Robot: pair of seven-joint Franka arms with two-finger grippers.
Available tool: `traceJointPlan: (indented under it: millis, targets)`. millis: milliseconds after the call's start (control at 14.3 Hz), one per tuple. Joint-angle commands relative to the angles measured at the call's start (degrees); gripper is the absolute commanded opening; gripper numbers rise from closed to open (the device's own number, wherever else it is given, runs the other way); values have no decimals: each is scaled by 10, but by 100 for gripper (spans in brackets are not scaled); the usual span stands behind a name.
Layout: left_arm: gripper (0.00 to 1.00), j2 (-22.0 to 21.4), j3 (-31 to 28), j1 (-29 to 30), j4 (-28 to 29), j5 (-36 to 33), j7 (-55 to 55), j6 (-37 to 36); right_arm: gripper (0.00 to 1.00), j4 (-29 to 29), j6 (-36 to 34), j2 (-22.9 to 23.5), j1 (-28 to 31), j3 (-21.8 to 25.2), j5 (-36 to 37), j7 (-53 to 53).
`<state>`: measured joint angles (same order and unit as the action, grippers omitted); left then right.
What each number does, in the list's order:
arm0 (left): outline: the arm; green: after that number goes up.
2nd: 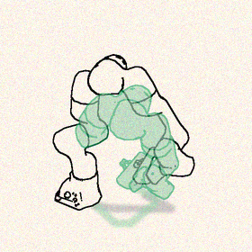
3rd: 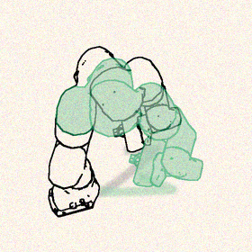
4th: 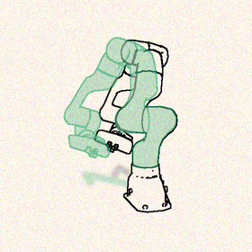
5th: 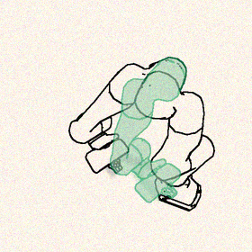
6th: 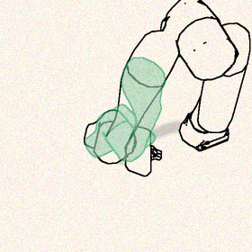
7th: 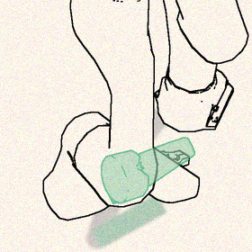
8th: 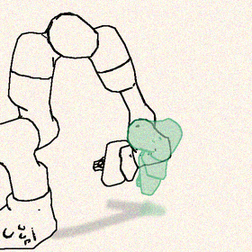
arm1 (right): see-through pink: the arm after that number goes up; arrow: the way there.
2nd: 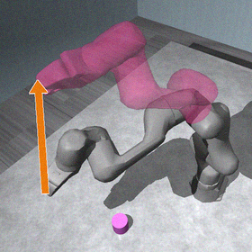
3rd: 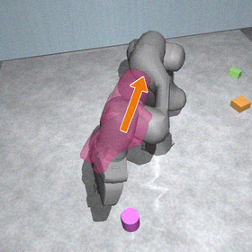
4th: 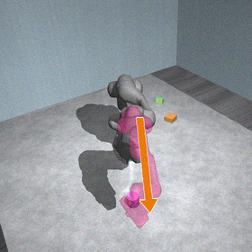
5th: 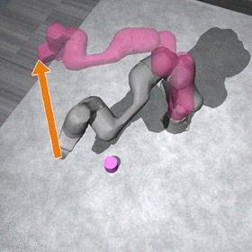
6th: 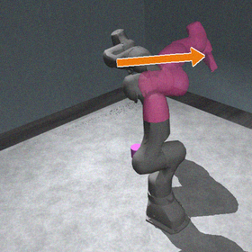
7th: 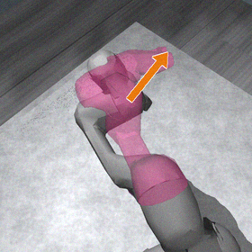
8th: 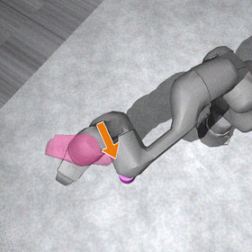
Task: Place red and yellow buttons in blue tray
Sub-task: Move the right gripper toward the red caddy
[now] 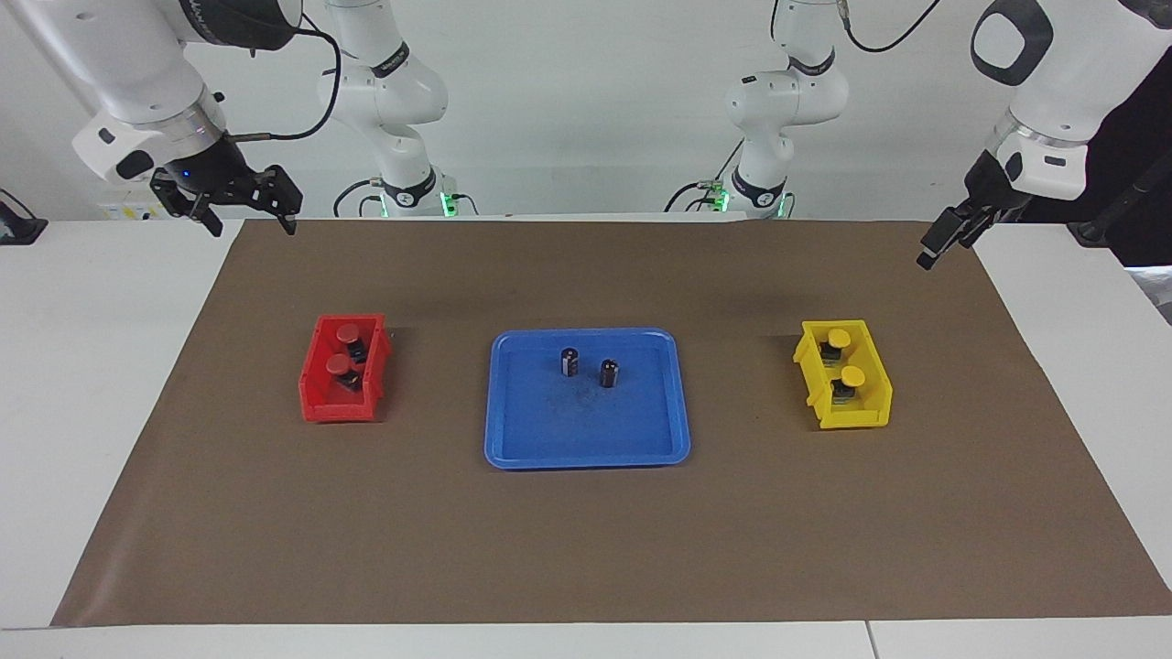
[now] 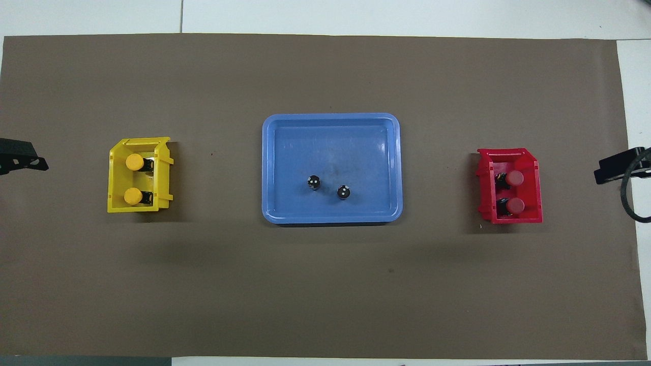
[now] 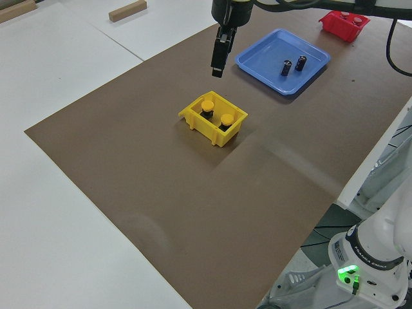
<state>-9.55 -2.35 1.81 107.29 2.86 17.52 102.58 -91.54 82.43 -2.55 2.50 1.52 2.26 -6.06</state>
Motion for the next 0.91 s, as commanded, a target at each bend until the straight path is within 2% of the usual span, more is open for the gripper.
traceJointPlan:
  millis: [0,140,349,699,838]
  targets:
    - [100,-13,-4,-4,21,6,-41,4,100,-5,3,-6,2,-1,-2,0]
    - [100,-25,-3,-22,43,4,-62,-14,100,-5,7,-6,2,-2,-1,-3]
    - [100,-28,10,-27,42,3,-61,-32,100,-5,7,-6,1,-2,-1,-3]
    - [100,-21,16,-22,34,0,-74,-9,100,-5,7,-6,1,-2,-1,0]
    - [100,-20,28,-36,25,-42,-154,-40,100,-5,5,-6,1,-2,-1,1]
